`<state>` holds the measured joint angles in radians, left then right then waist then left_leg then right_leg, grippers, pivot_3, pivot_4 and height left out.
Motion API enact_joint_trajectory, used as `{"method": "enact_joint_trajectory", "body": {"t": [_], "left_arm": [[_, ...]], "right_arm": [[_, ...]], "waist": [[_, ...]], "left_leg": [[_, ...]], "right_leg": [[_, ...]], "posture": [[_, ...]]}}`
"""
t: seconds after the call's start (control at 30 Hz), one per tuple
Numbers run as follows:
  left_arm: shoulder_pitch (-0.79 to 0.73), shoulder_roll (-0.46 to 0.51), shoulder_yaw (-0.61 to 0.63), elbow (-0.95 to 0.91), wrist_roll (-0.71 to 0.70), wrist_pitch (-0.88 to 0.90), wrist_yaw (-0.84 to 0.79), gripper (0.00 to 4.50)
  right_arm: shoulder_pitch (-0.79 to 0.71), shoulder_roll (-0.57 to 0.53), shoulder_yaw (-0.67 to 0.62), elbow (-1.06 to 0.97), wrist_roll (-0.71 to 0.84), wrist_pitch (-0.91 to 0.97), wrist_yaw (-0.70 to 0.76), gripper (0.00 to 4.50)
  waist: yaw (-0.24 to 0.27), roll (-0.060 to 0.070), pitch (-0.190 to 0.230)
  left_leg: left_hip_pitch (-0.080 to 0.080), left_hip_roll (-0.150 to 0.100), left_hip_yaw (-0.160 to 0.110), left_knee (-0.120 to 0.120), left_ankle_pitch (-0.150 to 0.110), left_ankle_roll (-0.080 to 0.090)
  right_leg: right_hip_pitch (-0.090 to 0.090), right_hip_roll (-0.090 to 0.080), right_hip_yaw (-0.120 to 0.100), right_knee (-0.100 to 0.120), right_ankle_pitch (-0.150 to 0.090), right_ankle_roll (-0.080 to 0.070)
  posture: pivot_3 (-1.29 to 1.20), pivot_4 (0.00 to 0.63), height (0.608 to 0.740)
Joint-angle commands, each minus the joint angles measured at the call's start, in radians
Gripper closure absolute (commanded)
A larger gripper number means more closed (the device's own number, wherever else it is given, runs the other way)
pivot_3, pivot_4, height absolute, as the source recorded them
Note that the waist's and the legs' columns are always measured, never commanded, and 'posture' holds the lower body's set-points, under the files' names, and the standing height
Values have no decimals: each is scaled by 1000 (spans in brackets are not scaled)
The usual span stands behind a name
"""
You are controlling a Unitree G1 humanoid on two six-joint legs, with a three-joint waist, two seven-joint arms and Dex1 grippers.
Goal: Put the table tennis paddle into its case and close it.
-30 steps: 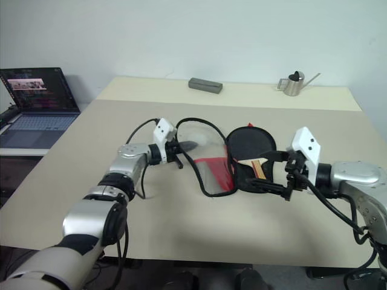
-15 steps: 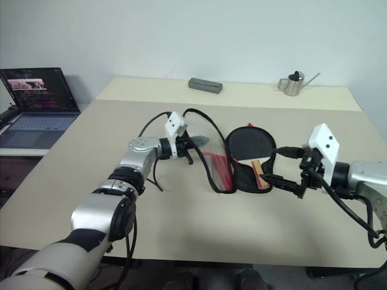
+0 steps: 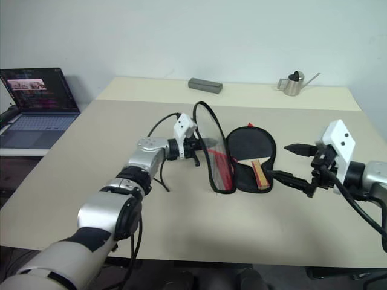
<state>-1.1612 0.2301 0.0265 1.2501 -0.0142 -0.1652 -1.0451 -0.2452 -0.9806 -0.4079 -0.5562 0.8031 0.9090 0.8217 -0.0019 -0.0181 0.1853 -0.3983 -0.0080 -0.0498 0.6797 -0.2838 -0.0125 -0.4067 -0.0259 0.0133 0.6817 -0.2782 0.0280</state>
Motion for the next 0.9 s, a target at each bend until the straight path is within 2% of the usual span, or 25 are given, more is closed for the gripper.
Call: {"method": "enact_joint_trajectory", "body": {"t": [0.03, 0.53, 0.9], "left_arm": [[-42, -14, -3, -1, 8, -24, 3, 4487], [-104, -108, -25, 46, 60, -27, 37, 4487], [-113, -180, -75, 69, 132, -25, 72, 4487]], "right_arm": [[3, -27, -78, -46, 46, 18, -19, 0], [117, -43, -239, -152, 179, 102, -113, 0], [180, -49, -292, -196, 270, 119, -188, 0]], "waist": [[0, 0, 0], [1, 0, 0], [1, 0, 0]], "left_leg": [[0, 0, 0, 0, 0, 0], [0, 0, 1, 0, 0, 0], [0, 0, 1, 0, 0, 0]], "right_leg": [[0, 0, 0, 0, 0, 0], [0, 0, 1, 0, 0, 0], [0, 1, 1, 0, 0, 0]], "posture": [[0, 150, 740], [0, 150, 740], [0, 150, 740]]}}
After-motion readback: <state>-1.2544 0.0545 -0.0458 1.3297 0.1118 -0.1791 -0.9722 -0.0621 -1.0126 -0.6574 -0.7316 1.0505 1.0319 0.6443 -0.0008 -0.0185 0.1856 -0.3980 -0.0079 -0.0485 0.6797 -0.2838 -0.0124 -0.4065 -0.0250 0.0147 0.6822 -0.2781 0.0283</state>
